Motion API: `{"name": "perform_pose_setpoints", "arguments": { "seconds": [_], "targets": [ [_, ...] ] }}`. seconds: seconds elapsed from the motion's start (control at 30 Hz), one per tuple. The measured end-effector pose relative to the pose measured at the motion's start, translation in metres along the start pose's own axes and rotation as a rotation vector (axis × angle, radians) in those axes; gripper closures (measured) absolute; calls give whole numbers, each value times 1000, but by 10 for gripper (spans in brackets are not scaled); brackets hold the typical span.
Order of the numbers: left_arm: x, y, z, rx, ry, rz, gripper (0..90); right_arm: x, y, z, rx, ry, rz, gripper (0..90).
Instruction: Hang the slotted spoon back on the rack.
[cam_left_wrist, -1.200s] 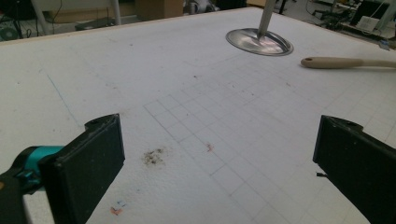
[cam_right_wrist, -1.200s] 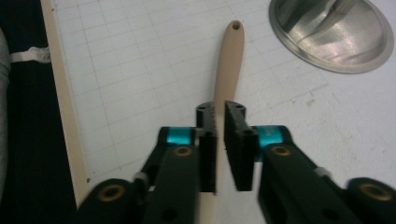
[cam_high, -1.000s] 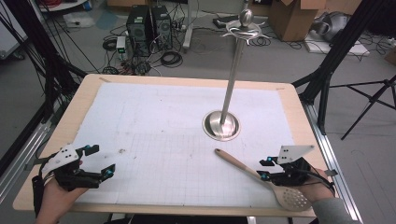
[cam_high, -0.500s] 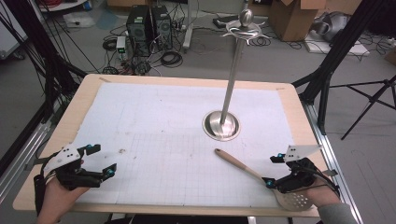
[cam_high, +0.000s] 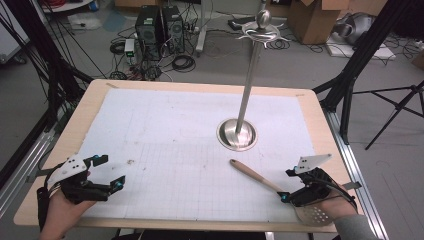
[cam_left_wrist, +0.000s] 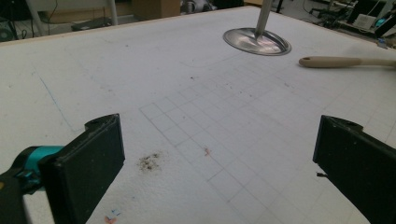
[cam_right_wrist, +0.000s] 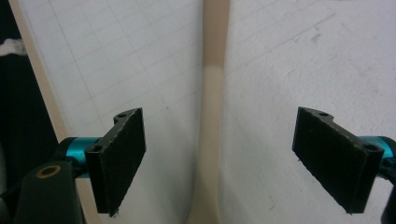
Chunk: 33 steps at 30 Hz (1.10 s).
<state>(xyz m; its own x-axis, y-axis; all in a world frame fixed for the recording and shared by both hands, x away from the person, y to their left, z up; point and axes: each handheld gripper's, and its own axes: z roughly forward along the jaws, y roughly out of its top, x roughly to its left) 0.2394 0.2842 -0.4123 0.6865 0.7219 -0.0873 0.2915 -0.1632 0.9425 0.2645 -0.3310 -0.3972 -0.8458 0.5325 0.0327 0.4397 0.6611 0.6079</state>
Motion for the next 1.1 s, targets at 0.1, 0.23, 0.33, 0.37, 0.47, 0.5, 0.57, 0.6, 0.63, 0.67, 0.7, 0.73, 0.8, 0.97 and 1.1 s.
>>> {"name": "perform_pose_setpoints", "arguments": {
  "seconds": [0.1,0.23,0.33,0.37,0.47,0.5,0.57,0.6,0.63,0.67,0.7,0.73,0.8,0.97,1.1],
  "targets": [
    [0,0,0,2,-2,-4,24,0,1,5,22,3,3,170],
    [0,0,0,-1,0,-3,24,-1,2,11,62,4,3,179],
    [0,-1,0,-1,0,-5,24,-1,2,14,89,3,10,211],
    [0,-1,0,0,0,-6,24,-1,2,14,97,0,9,221],
    [0,-1,1,3,-5,-3,24,-1,0,14,120,-11,16,260],
    [0,-1,1,4,-4,-2,24,-1,0,14,129,-19,20,279],
    [0,-1,1,4,-4,-2,24,-1,-1,15,142,-19,20,301],
    [0,-1,1,3,-4,-3,24,-1,-1,15,147,-21,19,307],
    [0,-1,1,1,-3,-4,24,0,-2,15,157,-25,23,312],
    [0,-1,1,2,-1,-6,24,0,-2,16,163,-28,23,316],
    [0,-1,1,2,-1,-7,24,0,-2,16,168,-32,19,333],
    [0,-1,1,3,-1,-7,24,1,-2,16,178,-33,23,345],
    [0,-1,1,3,-1,-7,24,1,-3,17,193,-36,29,374],
    [0,-1,1,3,-1,-8,24,2,-5,18,222,-38,36,447],
    [0,-1,1,3,-2,-8,24,4,-6,18,226,-45,30,536]
  ]
}}
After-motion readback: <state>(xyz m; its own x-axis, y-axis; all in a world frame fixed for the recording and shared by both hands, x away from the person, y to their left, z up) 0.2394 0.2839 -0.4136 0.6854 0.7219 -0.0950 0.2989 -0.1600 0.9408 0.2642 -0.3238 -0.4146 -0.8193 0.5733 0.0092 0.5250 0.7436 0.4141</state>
